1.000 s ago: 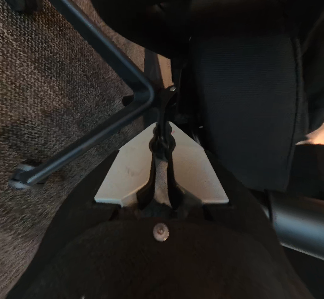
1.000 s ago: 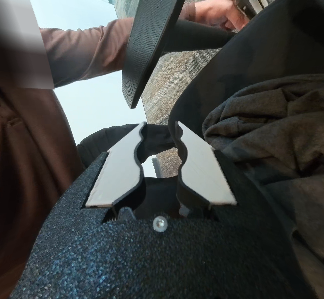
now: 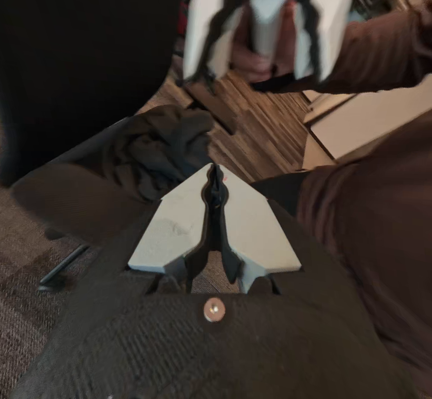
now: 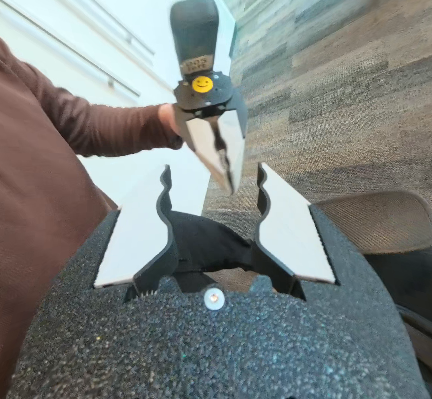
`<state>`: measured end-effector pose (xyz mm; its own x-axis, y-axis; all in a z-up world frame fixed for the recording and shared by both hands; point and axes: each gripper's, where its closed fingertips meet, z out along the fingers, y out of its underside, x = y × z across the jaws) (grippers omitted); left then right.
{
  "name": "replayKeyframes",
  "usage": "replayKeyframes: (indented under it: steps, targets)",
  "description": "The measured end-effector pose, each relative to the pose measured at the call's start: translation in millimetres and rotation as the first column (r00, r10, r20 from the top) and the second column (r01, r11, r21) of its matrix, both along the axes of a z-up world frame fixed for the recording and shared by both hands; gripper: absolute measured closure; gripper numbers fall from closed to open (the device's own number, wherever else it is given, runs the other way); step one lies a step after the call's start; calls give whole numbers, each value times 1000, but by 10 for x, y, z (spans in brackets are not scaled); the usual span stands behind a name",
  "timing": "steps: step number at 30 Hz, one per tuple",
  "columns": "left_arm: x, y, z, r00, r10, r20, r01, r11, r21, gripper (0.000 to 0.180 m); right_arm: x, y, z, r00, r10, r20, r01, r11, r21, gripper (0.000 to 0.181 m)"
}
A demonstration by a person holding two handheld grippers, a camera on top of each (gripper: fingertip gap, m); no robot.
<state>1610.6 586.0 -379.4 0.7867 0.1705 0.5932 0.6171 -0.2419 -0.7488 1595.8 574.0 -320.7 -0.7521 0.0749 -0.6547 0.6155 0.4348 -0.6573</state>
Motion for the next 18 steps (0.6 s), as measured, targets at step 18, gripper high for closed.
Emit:
replayKeyframes:
  steps: [18]
  targets:
    - [1253,151,1957,954,-243,-178,255,966,48,154,1184,-370,1547,960,157,-230,-140,986,88,124]
